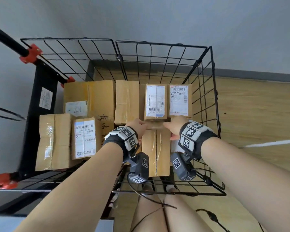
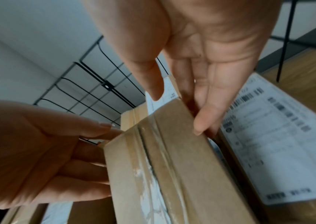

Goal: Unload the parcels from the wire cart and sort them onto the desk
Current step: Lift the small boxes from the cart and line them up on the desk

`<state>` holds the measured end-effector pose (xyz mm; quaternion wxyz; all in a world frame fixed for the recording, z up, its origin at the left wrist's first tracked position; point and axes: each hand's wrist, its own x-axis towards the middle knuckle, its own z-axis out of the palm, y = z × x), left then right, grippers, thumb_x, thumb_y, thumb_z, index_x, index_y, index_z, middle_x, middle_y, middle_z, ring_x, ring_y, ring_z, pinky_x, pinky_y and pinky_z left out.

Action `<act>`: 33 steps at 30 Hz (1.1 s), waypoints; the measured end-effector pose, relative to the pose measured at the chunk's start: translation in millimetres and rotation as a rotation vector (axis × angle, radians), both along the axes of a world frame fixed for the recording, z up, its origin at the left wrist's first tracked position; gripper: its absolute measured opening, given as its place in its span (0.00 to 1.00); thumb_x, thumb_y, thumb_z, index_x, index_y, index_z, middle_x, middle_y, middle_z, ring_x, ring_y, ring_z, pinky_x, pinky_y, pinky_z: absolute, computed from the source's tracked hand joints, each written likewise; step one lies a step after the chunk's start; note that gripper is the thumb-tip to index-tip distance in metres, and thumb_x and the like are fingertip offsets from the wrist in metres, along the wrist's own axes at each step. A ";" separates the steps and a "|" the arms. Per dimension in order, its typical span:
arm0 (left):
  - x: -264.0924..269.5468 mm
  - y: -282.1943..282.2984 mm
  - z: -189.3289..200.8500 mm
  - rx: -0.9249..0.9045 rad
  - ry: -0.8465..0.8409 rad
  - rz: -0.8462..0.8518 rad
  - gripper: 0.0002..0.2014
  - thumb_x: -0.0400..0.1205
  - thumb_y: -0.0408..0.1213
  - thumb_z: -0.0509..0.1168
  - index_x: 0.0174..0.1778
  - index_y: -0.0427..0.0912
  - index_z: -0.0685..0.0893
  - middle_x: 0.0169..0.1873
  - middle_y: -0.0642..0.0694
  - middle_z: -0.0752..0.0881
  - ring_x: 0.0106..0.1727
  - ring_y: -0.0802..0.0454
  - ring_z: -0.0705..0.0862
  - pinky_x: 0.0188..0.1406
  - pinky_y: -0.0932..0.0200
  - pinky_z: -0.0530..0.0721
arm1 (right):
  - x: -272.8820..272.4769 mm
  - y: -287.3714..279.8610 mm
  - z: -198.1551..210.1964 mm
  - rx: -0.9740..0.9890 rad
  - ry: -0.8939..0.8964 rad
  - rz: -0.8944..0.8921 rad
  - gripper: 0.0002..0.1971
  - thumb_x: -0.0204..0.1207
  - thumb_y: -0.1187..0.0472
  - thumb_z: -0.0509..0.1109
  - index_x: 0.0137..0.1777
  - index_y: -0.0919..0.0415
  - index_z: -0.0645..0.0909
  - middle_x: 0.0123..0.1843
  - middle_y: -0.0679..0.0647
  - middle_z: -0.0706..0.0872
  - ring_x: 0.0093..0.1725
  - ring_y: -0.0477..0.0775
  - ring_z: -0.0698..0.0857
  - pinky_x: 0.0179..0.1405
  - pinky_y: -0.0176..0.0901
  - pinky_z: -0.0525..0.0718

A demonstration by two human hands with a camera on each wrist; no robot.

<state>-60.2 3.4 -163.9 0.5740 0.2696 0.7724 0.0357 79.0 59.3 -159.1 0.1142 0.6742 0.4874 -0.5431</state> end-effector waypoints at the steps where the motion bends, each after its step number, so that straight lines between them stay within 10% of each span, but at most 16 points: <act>1: 0.3 -0.7 6.3 -0.002 0.011 -0.001 0.17 0.86 0.40 0.57 0.69 0.40 0.75 0.56 0.37 0.84 0.55 0.40 0.86 0.56 0.43 0.87 | 1.0 -0.4 8.2 0.004 0.006 0.012 0.18 0.79 0.60 0.66 0.64 0.71 0.77 0.61 0.67 0.84 0.44 0.58 0.83 0.50 0.52 0.89; 10: 3.5 -20.0 96.6 0.082 0.186 0.048 0.18 0.84 0.46 0.56 0.58 0.34 0.81 0.43 0.39 0.87 0.42 0.46 0.88 0.42 0.52 0.88 | -0.4 -11.1 85.6 0.135 0.051 0.146 0.19 0.76 0.52 0.69 0.57 0.68 0.79 0.39 0.57 0.81 0.52 0.64 0.87 0.56 0.56 0.86; 16: 4.4 -54.2 138.7 0.300 0.081 0.540 0.18 0.85 0.40 0.59 0.61 0.27 0.77 0.40 0.37 0.82 0.30 0.45 0.82 0.36 0.55 0.85 | -17.9 -23.9 137.0 0.359 0.357 0.259 0.21 0.75 0.58 0.70 0.68 0.56 0.73 0.62 0.55 0.81 0.57 0.60 0.84 0.56 0.56 0.85; 24: -24.5 -129.2 188.8 0.495 0.133 0.945 0.13 0.81 0.38 0.63 0.59 0.39 0.71 0.44 0.41 0.82 0.35 0.45 0.86 0.37 0.50 0.89 | -49.5 -65.5 173.7 0.518 0.614 0.476 0.21 0.72 0.73 0.69 0.63 0.56 0.75 0.68 0.52 0.80 0.68 0.53 0.78 0.62 0.39 0.74; 29: -31.3 -183.8 214.4 0.518 0.131 1.168 0.31 0.77 0.62 0.64 0.65 0.41 0.70 0.55 0.38 0.81 0.51 0.38 0.87 0.49 0.43 0.89 | -71.5 -103.9 188.8 0.419 0.770 0.534 0.17 0.72 0.70 0.69 0.55 0.51 0.73 0.62 0.51 0.80 0.61 0.51 0.79 0.57 0.41 0.78; 33: -32.2 -229.6 221.4 0.438 0.093 1.411 0.47 0.71 0.75 0.56 0.69 0.34 0.73 0.43 0.33 0.86 0.46 0.37 0.88 0.48 0.44 0.88 | -88.0 -139.3 202.5 0.396 0.853 0.629 0.15 0.71 0.68 0.69 0.56 0.52 0.81 0.59 0.49 0.84 0.61 0.49 0.81 0.52 0.36 0.79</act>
